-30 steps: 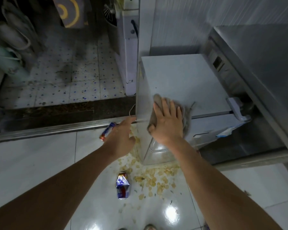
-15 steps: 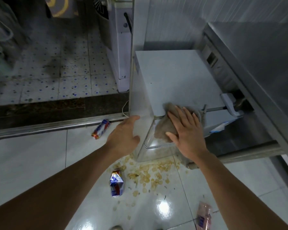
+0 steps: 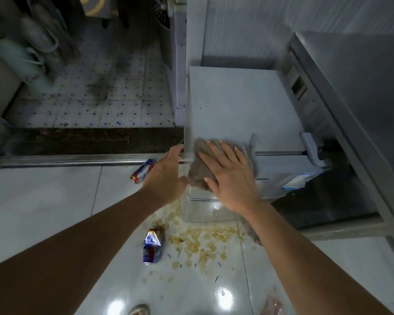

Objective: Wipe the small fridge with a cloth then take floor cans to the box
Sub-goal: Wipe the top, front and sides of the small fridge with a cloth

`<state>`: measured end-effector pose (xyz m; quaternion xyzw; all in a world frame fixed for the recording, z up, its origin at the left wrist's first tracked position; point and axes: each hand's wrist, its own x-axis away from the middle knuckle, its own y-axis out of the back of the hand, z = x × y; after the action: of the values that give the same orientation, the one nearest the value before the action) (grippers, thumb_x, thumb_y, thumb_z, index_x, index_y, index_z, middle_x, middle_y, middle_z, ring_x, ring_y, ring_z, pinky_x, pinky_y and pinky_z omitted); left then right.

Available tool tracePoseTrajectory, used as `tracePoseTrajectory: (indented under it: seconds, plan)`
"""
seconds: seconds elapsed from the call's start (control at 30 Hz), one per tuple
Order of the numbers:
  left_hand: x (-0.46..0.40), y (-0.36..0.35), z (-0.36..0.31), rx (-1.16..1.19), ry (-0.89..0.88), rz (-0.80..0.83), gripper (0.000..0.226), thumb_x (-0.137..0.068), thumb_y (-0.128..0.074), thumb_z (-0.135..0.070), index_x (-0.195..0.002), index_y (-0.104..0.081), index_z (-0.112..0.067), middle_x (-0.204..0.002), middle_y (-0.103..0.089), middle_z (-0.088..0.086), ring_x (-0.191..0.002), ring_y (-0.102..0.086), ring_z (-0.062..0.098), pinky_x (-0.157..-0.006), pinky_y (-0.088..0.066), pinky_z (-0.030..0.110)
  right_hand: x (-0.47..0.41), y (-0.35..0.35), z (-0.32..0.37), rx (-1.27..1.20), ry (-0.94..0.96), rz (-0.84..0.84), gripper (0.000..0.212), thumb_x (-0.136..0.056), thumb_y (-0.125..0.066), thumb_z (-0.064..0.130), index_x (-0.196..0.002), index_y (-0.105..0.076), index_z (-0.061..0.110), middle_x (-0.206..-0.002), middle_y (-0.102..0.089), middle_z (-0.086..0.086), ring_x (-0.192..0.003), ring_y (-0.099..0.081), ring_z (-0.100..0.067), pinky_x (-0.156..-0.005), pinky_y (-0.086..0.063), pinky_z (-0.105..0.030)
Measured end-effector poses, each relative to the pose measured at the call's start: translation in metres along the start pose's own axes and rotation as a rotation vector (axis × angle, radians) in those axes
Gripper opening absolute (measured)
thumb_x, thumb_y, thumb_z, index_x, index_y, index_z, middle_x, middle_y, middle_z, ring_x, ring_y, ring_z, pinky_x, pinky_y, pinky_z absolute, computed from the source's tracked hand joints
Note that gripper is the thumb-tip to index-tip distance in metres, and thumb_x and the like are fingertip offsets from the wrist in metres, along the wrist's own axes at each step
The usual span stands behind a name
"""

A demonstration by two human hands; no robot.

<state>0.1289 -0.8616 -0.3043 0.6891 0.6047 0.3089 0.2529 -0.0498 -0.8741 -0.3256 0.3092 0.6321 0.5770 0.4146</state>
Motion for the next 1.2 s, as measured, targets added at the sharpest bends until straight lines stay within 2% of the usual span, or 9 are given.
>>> tracePoseTrajectory:
  seconds: [0.1,0.23,0.4,0.63,0.7,0.77,0.87,0.97,1.2]
  plan:
    - [0.007,-0.017,-0.017,-0.021,0.039,-0.069,0.079,-0.078,-0.066,-0.006,-0.143,-0.024,-0.024,-0.14,-0.045,0.004,-0.124,-0.047,0.025,-0.099,-0.044,0.041,0.023,0.003,-0.04,0.011,-0.033,-0.04,0.067,-0.083,-0.066,0.036,-0.142,-0.039,0.022,-0.152,-0.033,-0.004,-0.139,-0.032,-0.03,-0.113,-0.014,-0.046]
    - [0.015,-0.047,-0.028,-0.087,-0.036,-0.181,0.067,-0.077,-0.064,-0.004,-0.137,-0.038,-0.019,-0.151,-0.03,-0.002,-0.133,-0.036,0.02,-0.106,-0.038,0.034,0.044,0.0,-0.081,0.022,-0.046,-0.095,0.068,-0.083,-0.065,0.036,-0.143,-0.037,0.021,-0.151,-0.034,-0.006,-0.139,-0.032,-0.031,-0.114,-0.015,-0.047]
    - [0.02,-0.068,-0.017,-0.071,-0.067,-0.3,0.07,-0.077,-0.065,-0.003,-0.14,-0.037,-0.019,-0.154,-0.023,-0.007,-0.136,-0.034,0.017,-0.101,-0.045,0.04,0.046,-0.011,-0.074,-0.054,-0.099,-0.23,0.063,-0.082,-0.062,0.036,-0.14,-0.044,0.019,-0.147,-0.041,-0.008,-0.135,-0.036,-0.032,-0.114,-0.019,-0.049]
    - [0.019,-0.073,-0.005,0.021,-0.176,-0.304,0.076,-0.074,-0.064,-0.005,-0.142,-0.033,-0.021,-0.155,-0.018,-0.011,-0.136,-0.025,0.004,-0.106,-0.04,0.036,0.044,-0.022,-0.058,-0.075,-0.203,-0.434,0.056,-0.077,-0.05,0.036,-0.13,-0.056,0.017,-0.137,-0.053,-0.008,-0.127,-0.045,-0.031,-0.109,-0.024,-0.045]
    - [0.017,-0.075,0.002,0.115,-0.199,-0.307,0.08,-0.075,-0.064,-0.003,-0.144,-0.028,-0.023,-0.153,-0.023,-0.01,-0.134,-0.026,0.001,-0.104,-0.042,0.035,0.044,-0.029,-0.057,-0.045,-0.209,-0.493,0.055,-0.076,-0.049,0.034,-0.128,-0.057,0.016,-0.134,-0.054,-0.01,-0.124,-0.046,-0.032,-0.107,-0.023,-0.043]
    - [0.019,-0.079,0.016,0.255,-0.148,-0.328,0.084,-0.077,-0.064,-0.002,-0.145,-0.022,-0.027,-0.144,-0.039,-0.006,-0.128,-0.041,0.006,-0.096,-0.049,0.034,0.044,-0.038,-0.058,0.001,-0.202,-0.551,0.055,-0.076,-0.051,0.034,-0.128,-0.056,0.016,-0.133,-0.053,-0.011,-0.122,-0.046,-0.033,-0.106,-0.023,-0.043]
    - [0.026,-0.093,0.04,0.312,-0.15,-0.364,0.071,-0.078,-0.063,-0.003,-0.139,-0.033,-0.026,-0.125,-0.053,-0.014,-0.115,-0.052,0.001,-0.091,-0.053,0.034,0.044,-0.051,-0.056,0.056,-0.176,-0.639,0.056,-0.076,-0.053,0.034,-0.129,-0.053,0.017,-0.132,-0.052,-0.013,-0.121,-0.042,-0.034,-0.105,-0.022,-0.045]
    - [0.025,-0.107,0.052,0.351,-0.199,-0.397,0.065,-0.076,-0.06,0.001,-0.134,-0.045,-0.026,-0.122,-0.058,-0.016,-0.114,-0.053,0.0,-0.098,-0.048,0.036,0.039,-0.065,-0.04,0.079,-0.14,-0.743,0.053,-0.076,-0.054,0.03,-0.127,-0.053,0.016,-0.129,-0.052,-0.015,-0.119,-0.041,-0.035,-0.104,-0.024,-0.049]
    - [0.016,-0.115,0.063,0.421,-0.297,-0.488,0.064,-0.076,-0.05,0.009,-0.131,-0.05,-0.022,-0.116,-0.06,-0.011,-0.109,-0.053,-0.002,-0.094,-0.048,0.027,0.01,-0.084,0.005,0.138,-0.044,-0.91,0.05,-0.074,-0.057,0.026,-0.124,-0.058,0.015,-0.125,-0.056,-0.013,-0.116,-0.047,-0.036,-0.105,-0.023,-0.047]
